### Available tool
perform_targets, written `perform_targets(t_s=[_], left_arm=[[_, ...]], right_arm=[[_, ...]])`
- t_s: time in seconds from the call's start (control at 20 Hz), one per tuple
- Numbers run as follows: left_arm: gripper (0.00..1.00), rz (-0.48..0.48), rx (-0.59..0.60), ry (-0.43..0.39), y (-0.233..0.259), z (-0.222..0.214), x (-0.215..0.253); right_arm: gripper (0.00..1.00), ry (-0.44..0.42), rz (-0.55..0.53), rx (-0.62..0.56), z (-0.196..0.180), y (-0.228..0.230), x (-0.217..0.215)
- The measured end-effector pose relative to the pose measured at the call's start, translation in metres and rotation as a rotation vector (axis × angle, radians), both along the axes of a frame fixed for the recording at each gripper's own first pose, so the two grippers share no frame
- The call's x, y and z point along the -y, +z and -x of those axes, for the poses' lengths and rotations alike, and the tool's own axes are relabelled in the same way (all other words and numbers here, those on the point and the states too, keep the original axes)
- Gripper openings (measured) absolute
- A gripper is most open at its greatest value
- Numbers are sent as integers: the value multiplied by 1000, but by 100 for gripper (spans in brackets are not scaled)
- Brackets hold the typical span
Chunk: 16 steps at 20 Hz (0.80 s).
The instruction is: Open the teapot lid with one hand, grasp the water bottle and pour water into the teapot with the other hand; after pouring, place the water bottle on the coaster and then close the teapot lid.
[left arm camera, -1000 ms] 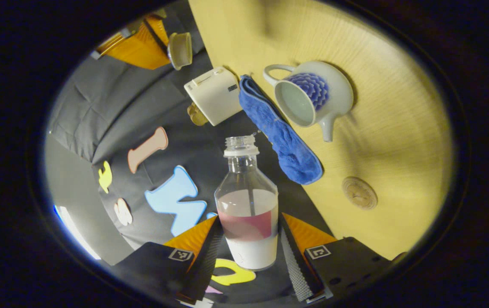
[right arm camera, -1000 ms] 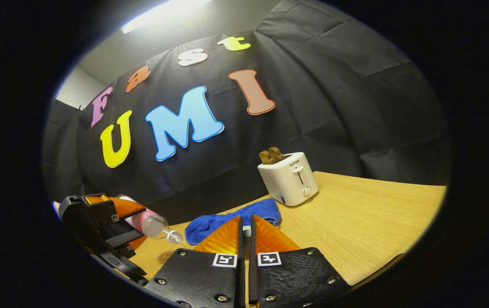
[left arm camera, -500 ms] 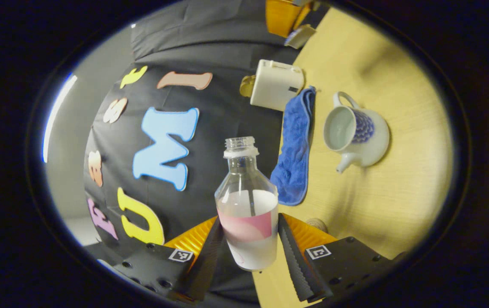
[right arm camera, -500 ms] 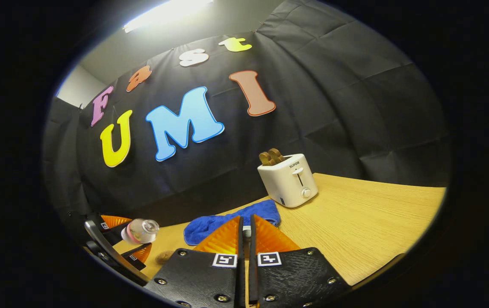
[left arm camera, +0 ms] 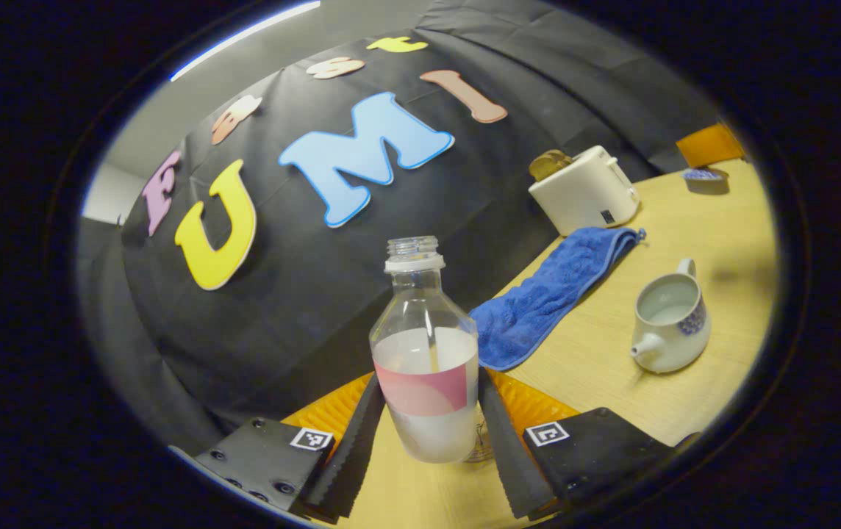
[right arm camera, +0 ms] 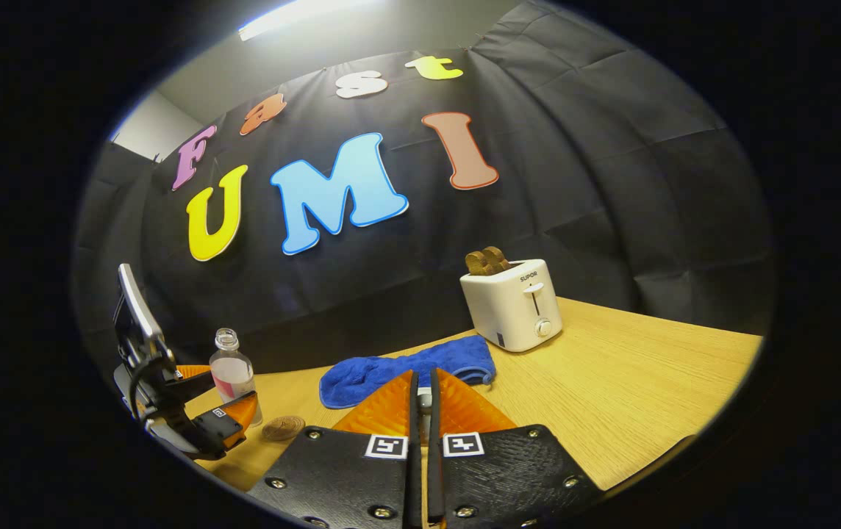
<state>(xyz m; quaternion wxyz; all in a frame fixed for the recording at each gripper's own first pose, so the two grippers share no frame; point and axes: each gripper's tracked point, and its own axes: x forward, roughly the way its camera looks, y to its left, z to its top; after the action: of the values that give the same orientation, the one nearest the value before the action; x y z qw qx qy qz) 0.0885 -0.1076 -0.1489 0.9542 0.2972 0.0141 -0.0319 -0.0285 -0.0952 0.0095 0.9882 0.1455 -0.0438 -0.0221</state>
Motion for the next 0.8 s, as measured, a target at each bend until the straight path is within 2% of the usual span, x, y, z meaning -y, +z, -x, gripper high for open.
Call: perform_targets(t_s=[0.15,0.35,0.8], left_arm=[[89,208,-35,-18,-12,-3,15],[89,359,-61,-44,-18,-11,28],[89,550,-35,-64,-19,-23,14]], right_arm=[[3,21,28,-9,-4,-3,-9],[3,52,54,-27,-7,-8,-23],[3,107,96,-46,-12,-15,-44]])
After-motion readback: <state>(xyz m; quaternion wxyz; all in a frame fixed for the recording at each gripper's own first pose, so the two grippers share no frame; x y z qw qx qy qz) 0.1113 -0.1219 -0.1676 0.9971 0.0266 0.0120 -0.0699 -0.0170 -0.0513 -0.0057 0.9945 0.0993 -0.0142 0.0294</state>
